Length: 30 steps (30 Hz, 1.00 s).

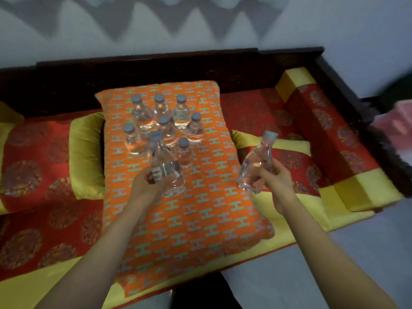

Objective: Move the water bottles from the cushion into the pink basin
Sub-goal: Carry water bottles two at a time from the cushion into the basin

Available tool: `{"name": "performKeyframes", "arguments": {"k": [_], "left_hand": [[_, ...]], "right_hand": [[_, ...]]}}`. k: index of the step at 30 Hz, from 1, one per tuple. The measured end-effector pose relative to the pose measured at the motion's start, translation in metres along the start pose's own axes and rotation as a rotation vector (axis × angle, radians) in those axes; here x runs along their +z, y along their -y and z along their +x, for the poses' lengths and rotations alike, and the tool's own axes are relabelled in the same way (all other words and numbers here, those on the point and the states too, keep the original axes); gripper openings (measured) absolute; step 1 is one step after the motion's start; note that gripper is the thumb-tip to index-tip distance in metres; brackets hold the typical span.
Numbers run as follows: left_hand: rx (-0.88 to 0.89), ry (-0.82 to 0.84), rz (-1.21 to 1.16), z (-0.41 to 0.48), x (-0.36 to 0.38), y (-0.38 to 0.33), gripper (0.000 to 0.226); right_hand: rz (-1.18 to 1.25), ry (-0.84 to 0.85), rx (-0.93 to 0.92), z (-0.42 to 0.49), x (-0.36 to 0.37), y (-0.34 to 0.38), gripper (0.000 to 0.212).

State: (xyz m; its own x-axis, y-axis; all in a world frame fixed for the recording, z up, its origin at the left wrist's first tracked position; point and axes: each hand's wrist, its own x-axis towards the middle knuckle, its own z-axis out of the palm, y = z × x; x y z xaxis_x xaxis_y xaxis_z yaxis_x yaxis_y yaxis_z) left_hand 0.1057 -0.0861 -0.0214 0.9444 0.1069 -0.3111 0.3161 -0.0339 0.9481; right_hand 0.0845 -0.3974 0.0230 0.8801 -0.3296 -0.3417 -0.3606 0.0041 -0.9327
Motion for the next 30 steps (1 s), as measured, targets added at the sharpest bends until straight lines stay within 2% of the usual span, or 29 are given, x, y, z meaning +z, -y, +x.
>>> {"name": "performKeyframes", "arguments": {"k": [4, 7, 11, 13, 15, 17, 20, 23, 30], "left_hand": [[0.054, 0.134, 0.031, -0.004, 0.048, -0.021, 0.016], [0.092, 0.257, 0.023, -0.013, 0.083, -0.036, 0.028], [0.170, 0.451, 0.030, -0.038, 0.153, -0.062, 0.013], [0.171, 0.542, 0.029, -0.055, 0.193, -0.071, 0.021], [0.169, 0.629, 0.025, -0.075, 0.230, -0.079, 0.032], [0.183, 0.691, 0.037, -0.096, 0.269, -0.083, 0.031], [0.186, 0.735, 0.066, -0.129, 0.323, -0.085, 0.022], [0.206, 0.787, 0.102, -0.165, 0.379, -0.085, 0.024], [0.153, 0.741, 0.131, -0.251, 0.515, -0.066, 0.030]], "right_hand": [[0.068, -0.192, -0.009, -0.032, -0.068, 0.000, 0.022], [0.091, -0.316, -0.014, -0.059, -0.119, -0.002, 0.021], [0.095, -0.479, -0.035, -0.102, -0.193, -0.005, 0.028], [0.115, -0.557, -0.040, -0.127, -0.233, -0.006, 0.038], [0.123, -0.631, -0.047, -0.151, -0.268, -0.007, 0.033], [0.138, -0.691, -0.059, -0.173, -0.301, -0.007, 0.032], [0.152, -0.758, -0.072, -0.200, -0.351, -0.010, 0.037], [0.164, -0.791, -0.073, -0.221, -0.409, -0.019, 0.043], [0.160, -0.800, -0.074, -0.250, -0.549, -0.045, 0.036]]}}
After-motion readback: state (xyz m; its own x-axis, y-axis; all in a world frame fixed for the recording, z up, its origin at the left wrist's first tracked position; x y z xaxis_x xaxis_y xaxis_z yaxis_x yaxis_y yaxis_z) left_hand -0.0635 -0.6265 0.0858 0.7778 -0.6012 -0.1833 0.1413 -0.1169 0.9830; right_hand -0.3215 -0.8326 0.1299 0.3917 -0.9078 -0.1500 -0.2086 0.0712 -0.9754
